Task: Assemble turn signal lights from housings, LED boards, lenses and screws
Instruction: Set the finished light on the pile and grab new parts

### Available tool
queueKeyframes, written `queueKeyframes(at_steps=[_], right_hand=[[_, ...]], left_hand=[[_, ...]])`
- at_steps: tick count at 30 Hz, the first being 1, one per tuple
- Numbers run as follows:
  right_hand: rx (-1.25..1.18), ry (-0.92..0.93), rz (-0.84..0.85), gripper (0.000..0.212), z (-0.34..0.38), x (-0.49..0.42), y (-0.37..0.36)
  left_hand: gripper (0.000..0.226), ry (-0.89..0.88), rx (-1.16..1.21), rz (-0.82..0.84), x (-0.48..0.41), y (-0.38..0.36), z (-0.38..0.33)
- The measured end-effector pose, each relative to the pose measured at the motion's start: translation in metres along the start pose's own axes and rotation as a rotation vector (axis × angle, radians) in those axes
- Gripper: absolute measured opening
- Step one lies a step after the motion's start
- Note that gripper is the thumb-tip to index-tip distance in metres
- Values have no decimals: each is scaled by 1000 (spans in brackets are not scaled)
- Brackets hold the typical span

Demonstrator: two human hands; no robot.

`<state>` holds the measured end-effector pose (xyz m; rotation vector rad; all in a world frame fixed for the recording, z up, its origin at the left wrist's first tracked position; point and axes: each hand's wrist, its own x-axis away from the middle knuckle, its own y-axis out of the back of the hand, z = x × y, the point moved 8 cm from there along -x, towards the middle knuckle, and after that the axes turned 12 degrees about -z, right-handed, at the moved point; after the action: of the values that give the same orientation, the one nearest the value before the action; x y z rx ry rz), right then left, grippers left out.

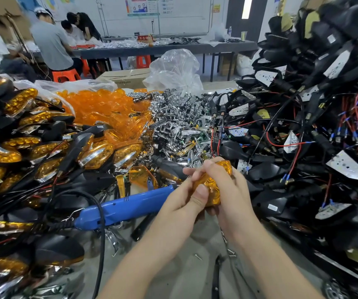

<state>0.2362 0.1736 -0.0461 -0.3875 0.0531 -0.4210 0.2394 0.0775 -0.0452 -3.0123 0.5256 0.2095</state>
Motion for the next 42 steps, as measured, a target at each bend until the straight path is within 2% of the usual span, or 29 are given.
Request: queueKeyframes(at_steps=[2, 6, 7, 10, 12, 15, 17, 21, 28, 33, 37, 39, 42], right_hand=[[-45, -19, 5, 27, 0, -1, 0], [-203, -123, 16, 17, -6, -3, -2], [-241, -146, 33, 16, -7, -3, -5], [-188, -181, 93, 17, -14, 0, -15], [-118, -179, 111, 23, -18, 3, -18], [-194, -170, 129, 23, -14, 0, -17], [-325, -178, 90, 20, -6, -6, -10], [-490, -155, -9, 12, 7, -18, 15], [-535, -136, -43, 11, 9, -25, 29], [-500, -146, -15, 13, 2, -27, 23], [-474, -126, -5, 13, 0, -27, 22], [-468, -123, -4, 13, 0, -27, 21], [-463, -121, -26, 12, -2, -29, 19]], left_hand=[[42, 45, 12, -4, 0, -1, 4], [25, -73, -265, 14, -3, 6, -15], [32, -91, -327, -1, -4, 12, -20], [72, -106, -481, -48, -3, 34, -21], [81, -95, -498, -96, -2, 43, -19], [61, -115, -516, -313, -3, 63, -24], [54, -63, -557, -359, -4, 72, -22], [48, 172, -845, -125, 0, 71, 6], [22, 276, -1148, 36, 13, 79, 16], [21, 216, -1261, 144, 16, 62, 24], [10, 105, -1302, 180, 18, 48, 22], [3, 37, -1299, 183, 18, 42, 20], [7, 29, -1217, 107, 12, 47, 17]])
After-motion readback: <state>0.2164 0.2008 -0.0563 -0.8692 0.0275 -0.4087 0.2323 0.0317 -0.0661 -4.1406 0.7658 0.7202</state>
